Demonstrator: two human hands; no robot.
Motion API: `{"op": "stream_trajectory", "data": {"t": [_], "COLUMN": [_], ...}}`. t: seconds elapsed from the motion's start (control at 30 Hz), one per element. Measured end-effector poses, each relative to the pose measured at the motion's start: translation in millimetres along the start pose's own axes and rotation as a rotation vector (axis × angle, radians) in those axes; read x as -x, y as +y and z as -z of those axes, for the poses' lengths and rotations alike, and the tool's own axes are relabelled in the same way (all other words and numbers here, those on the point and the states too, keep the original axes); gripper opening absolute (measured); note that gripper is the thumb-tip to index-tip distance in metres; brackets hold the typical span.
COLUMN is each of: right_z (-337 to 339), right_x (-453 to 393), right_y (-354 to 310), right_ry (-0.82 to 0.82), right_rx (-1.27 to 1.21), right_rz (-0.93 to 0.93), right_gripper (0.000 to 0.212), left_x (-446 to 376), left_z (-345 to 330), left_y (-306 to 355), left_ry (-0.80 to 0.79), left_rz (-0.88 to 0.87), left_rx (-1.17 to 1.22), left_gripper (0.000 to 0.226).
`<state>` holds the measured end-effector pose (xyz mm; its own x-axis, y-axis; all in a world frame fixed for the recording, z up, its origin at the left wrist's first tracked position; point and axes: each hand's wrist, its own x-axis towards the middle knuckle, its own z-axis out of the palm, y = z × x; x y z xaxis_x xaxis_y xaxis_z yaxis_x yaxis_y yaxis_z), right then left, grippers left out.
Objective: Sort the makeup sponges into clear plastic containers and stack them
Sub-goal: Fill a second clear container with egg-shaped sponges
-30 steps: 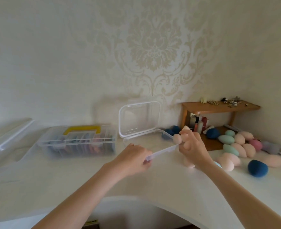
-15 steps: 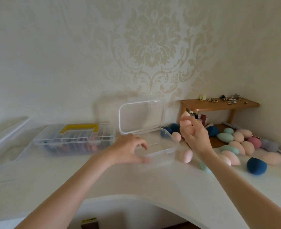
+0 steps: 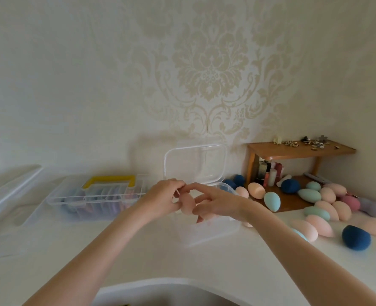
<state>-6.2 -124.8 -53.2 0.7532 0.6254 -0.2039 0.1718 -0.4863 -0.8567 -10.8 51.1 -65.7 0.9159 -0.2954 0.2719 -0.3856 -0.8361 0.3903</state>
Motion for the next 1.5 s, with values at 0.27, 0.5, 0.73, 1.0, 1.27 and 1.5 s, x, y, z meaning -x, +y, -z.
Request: {"op": "stream_trajectory", "data": {"t": [0.27,0.5,0.73,1.0,1.27,1.5], "right_z": [10,11,0,-8,-8,52], "right_x": [-13,-20,-28,-35,-29,14], "right_y": [2,8,13,17,9,-3], "right_ry": [0.245,0.254,0.367,0.471,0.355,0.537], "right_rx": [-0.167,-0.21,0.21,0.469,0.651,0.591], "right_rz": [-0.254,-0.201,-0.201,-0.202,-0.253,-0.202], "right_gripper": [0.029,0.025,0.03,0.032,0.027,0.021], "left_x": [-13,-17,-16,-18,-17,-23], "left_z": [5,-2,0,-3,-6,-3], "left_y": [-1,1,10,16,29,27], "left_ry": [-0.095,-0.072,-0.114,-0.166,-0.182,-0.275], "left_rz": [0.056,0.101,0.137,0.103,-0.044,-0.015], "left_rx": [-0.261,-0.319,-0.326,-0.472,-0.567,-0.64], "left_gripper": [0.032,0.032,0.028,0.025,0.042,0.039]}}
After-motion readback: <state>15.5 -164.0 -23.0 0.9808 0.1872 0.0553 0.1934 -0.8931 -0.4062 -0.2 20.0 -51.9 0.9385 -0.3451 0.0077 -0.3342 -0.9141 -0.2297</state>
